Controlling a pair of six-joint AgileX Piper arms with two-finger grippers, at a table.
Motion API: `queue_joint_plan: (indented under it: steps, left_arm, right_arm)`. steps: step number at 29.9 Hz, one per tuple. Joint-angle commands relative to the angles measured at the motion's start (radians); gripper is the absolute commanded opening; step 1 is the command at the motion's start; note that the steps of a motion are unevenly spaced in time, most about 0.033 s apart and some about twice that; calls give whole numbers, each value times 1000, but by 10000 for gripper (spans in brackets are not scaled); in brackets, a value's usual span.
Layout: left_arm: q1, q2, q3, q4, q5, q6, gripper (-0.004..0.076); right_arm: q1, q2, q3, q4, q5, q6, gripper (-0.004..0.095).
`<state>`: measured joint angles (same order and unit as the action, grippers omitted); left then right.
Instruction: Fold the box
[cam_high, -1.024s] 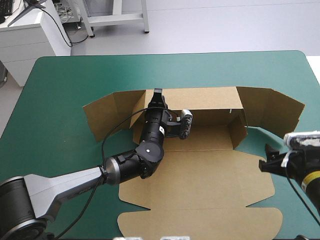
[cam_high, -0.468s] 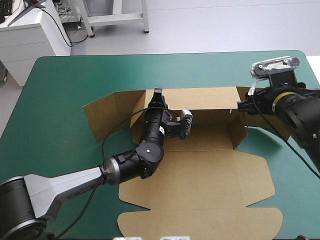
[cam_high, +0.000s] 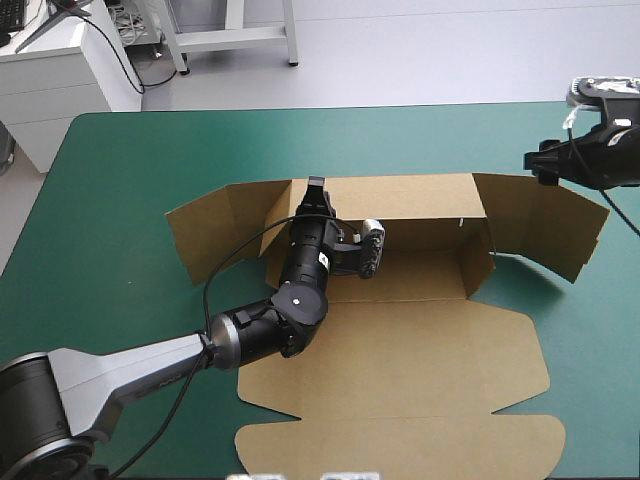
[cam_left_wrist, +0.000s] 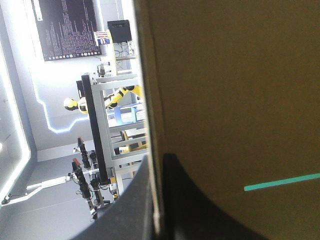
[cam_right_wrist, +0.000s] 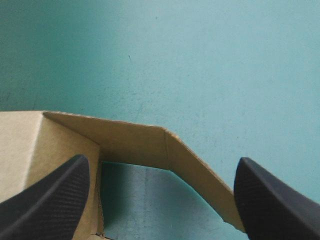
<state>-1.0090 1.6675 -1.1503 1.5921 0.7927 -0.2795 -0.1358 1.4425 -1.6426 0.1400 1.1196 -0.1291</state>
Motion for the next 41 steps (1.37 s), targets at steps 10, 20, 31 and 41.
queue_joint_plan:
  steps: [10,20,31,41]
  left_arm:
    - [-7,-39,-16,19,17,-5,-8]
    - [-7,-39,-16,19,19,-3,-8]
    - [-7,-39,-16,17,19,-3,-8]
    - [-7,-39,-16,13,19,-3,-8]
  right_arm:
    - [-91,381,-431,182,131,-64,725]
    - [-91,440,-391,176,133,-71,725]
    - [-91,274,-125,174,132,-115,725]
    - [-171,167,21,233,132,-135,725]
